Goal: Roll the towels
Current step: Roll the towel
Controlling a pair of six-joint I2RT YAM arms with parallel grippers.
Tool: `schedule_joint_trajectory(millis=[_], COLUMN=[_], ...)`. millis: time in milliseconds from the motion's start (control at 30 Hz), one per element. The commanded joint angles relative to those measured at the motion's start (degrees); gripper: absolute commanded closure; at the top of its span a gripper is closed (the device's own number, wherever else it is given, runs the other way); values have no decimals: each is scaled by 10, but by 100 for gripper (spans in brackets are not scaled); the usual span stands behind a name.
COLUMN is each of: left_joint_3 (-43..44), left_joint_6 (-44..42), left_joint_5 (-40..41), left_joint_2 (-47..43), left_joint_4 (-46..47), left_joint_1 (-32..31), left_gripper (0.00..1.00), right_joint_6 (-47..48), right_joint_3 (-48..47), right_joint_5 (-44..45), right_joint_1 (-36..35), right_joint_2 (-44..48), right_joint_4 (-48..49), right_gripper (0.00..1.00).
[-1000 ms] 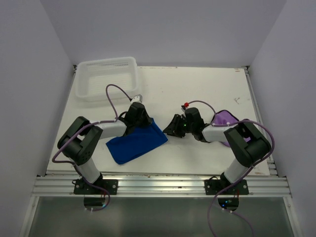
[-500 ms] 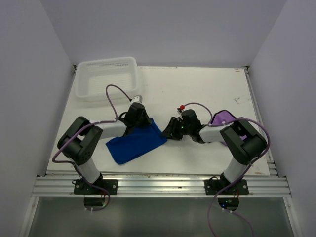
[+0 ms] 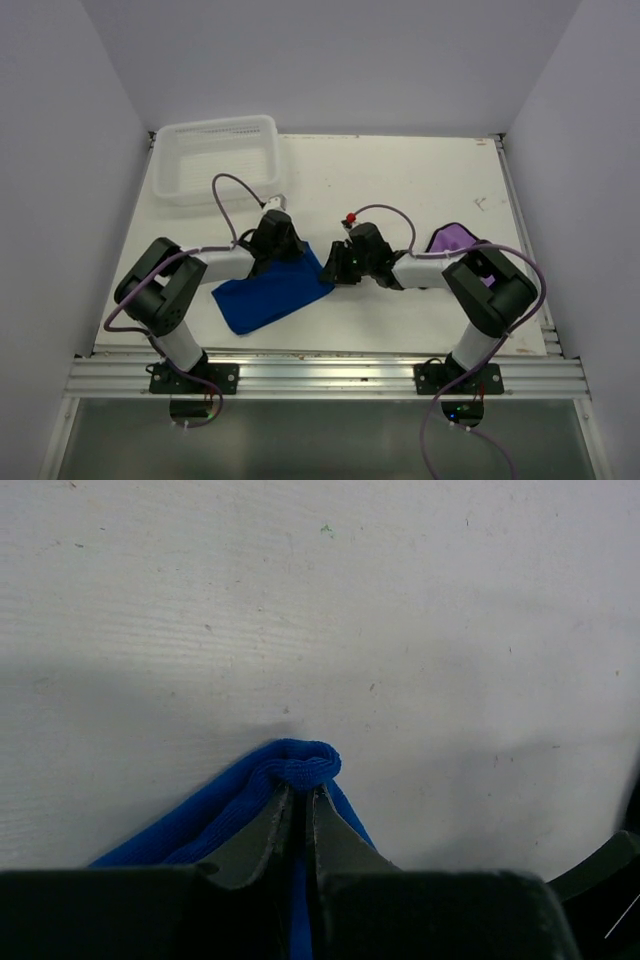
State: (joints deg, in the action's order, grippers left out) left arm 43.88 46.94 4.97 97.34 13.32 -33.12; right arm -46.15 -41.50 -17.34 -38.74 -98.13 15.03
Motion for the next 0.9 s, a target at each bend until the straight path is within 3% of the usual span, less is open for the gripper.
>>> schedule_joint_trajectory(millis=[0, 167, 367, 400, 700, 867], left_joint_3=[-12, -21, -23, -23, -2, 2], left_joint_6=[1, 5, 6, 6, -1, 0], left_joint_5=[20, 16, 14, 15, 6, -8], left_joint_2=[-24, -28, -32, -32, -39, -50], left_joint_4=[25, 29, 26, 23, -2, -8], left_joint_1=[3, 8, 13, 13, 18, 30], left_gripper=[100, 100, 100, 100, 100, 73], right_joint_6=[61, 92, 111, 119, 156, 171], right_joint_3=[-21, -32, -50, -64, -127, -141], right_joint_5=[100, 172, 273, 288, 473, 538], right_joint_1=[-32, -62, -102, -107, -166, -194], right_joint_2=[8, -7, -5, -3, -13, -15], right_joint_4=[-100, -151, -208, -220, -319, -344], right_gripper=[63, 73, 93, 100, 100, 100])
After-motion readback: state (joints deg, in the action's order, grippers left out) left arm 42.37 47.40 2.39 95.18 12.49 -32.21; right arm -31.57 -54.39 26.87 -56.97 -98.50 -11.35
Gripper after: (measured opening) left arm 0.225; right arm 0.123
